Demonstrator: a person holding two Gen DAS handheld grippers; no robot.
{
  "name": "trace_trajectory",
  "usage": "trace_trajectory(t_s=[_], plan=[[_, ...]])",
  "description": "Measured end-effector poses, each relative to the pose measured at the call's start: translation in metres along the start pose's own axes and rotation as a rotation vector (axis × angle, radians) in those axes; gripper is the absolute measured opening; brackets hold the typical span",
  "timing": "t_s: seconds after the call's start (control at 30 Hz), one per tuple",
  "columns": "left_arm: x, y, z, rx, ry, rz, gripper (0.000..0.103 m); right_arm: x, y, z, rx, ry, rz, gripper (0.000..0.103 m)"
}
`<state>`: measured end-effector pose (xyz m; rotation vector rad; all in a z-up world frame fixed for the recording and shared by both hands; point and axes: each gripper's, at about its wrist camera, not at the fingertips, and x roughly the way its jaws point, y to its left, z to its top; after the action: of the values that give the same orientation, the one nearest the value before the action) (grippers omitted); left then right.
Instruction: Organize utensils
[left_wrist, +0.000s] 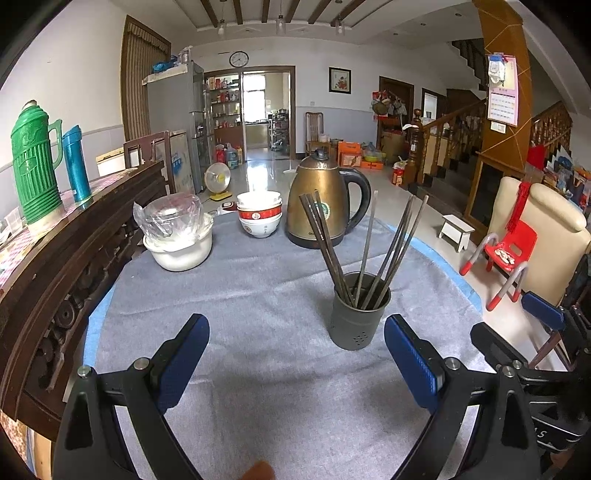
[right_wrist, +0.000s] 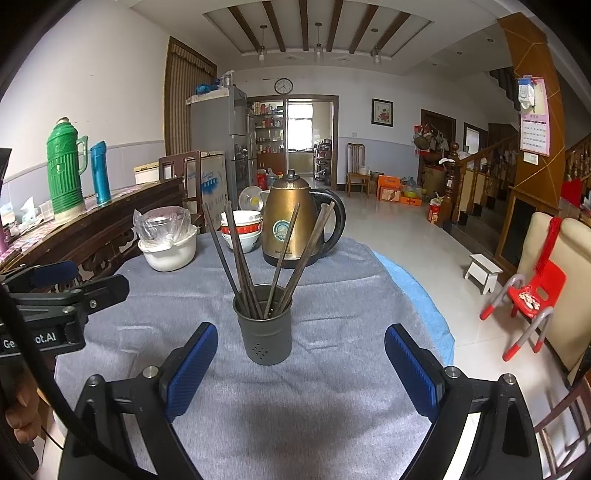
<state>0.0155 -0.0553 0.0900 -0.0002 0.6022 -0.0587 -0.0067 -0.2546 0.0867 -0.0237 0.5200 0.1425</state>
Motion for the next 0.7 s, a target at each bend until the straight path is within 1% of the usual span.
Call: trace_trajectory(t_s=[0.13,0.7], plan=[[-0.0001,-0.0007,0.0013,-0.005,-0.010,0.000,0.096,0.0001,0.0002,0.0001,0.000,0.001,-0.002,0.094],[0.0031,-0.0034,0.0022,-0.001,-0.004,0.004,0.096,-0.0010,-0.0001,0.0011,0.004,-0.007,-0.001,0.094]])
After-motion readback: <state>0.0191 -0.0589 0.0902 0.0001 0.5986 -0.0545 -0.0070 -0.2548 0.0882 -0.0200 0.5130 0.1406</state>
